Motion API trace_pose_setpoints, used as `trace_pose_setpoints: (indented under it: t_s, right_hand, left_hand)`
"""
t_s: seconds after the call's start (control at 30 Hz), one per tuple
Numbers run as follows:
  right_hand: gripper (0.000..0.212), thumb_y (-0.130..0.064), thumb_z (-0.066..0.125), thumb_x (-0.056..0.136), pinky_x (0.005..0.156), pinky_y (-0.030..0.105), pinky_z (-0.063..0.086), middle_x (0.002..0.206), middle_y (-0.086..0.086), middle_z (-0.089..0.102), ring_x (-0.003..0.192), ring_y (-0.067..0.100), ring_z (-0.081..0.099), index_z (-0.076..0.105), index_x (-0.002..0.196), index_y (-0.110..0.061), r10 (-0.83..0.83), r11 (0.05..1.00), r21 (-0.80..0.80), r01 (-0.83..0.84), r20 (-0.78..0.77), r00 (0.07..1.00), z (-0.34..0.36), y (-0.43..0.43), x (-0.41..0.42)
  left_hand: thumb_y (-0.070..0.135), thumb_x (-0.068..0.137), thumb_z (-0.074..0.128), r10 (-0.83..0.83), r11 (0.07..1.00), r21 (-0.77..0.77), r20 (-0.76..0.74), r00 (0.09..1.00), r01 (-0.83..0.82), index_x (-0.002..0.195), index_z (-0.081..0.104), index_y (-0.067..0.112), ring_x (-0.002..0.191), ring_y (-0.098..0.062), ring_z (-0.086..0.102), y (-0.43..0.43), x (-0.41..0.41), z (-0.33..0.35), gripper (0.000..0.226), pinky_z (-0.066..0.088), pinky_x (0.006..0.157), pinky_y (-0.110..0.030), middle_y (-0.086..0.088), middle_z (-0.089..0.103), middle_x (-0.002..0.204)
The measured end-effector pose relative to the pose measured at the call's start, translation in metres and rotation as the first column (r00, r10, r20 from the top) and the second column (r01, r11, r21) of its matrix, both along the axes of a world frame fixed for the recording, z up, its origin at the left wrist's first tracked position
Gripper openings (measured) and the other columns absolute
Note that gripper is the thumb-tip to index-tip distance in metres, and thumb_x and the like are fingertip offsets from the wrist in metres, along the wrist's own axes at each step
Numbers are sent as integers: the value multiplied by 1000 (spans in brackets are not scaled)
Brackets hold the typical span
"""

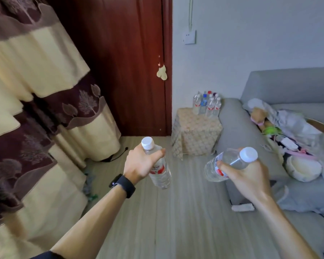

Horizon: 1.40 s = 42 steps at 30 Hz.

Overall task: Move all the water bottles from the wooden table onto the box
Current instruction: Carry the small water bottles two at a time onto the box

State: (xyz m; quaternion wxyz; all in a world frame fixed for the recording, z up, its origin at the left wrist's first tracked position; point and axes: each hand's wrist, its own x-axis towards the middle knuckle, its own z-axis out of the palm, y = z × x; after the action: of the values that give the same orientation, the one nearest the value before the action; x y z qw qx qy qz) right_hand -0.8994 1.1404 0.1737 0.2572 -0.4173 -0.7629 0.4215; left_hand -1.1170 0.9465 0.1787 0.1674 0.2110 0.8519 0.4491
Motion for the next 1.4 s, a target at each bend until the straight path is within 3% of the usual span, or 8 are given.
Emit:
trace_pose_setpoints:
  t_s: [0.37,0.53,0.73,0.87,1.03,1.2,1.3,1.4]
  right_hand:
    - [62,-64,74,49,72,31,52,84,-14,72,85,7,66,68,98,-26,-30,1000,-1,30,105,994,-41,153,-146]
    - [38,-46,87,63,74,36,54,79,-8,72,82,12,67,71,88,-23,-74,997,5,74,123,990,-44,211,-203]
    - [35,-51,82,68,67,25,48,84,-12,74,81,-1,66,73,92,-26,-104,994,-10,107,145,984,-61,281,-241]
    - [48,-63,74,62,69,31,51,86,-13,73,82,3,66,72,95,-28,-119,991,-43,129,191,974,-85,341,-269]
    - [55,-68,69,55,69,33,54,82,-9,70,77,12,67,67,91,-26,-111,980,-129,150,265,958,-112,424,-311]
    - [31,-48,82,67,63,30,51,74,-9,68,70,8,64,64,80,-25,40,977,-212,31,324,945,-126,500,-359]
    - [42,-58,74,60,56,25,46,69,-6,66,66,7,63,63,76,-20,134,966,-257,-39,362,923,-139,541,-390]
    - [53,-62,67,55,58,22,45,79,-11,68,74,3,63,64,91,-25,178,955,-291,-64,384,906,-155,577,-422]
  left_hand:
    - [68,65,59,-36,996,-75,43,998,39,81,72,39,86,-9,67,156,-160,-61,35,56,80,-34,14,73,83]
    - [73,62,58,-101,987,-115,76,992,110,87,70,35,85,-12,67,239,-231,-77,47,57,80,-36,12,72,84]
    - [76,69,62,-185,962,-186,103,977,201,86,69,33,85,-15,67,335,-292,-97,48,57,79,-36,11,71,84]
    - [71,67,61,-201,952,-210,120,972,222,82,68,31,84,-16,66,402,-316,-112,44,55,77,-34,11,71,83]
    - [57,76,70,-145,958,-221,172,974,182,76,65,27,79,-13,66,483,-340,-125,30,55,73,-33,10,69,78]
    - [55,76,69,-30,962,-257,236,971,92,76,65,22,75,-14,67,558,-362,-143,34,58,72,-35,7,70,74]
    - [55,73,68,72,966,-257,275,959,1,79,63,23,74,-12,66,594,-373,-162,33,56,70,-33,8,69,73]
    - [57,73,68,117,967,-255,347,931,-27,87,65,26,76,-8,65,628,-389,-183,34,53,67,-29,10,69,78]
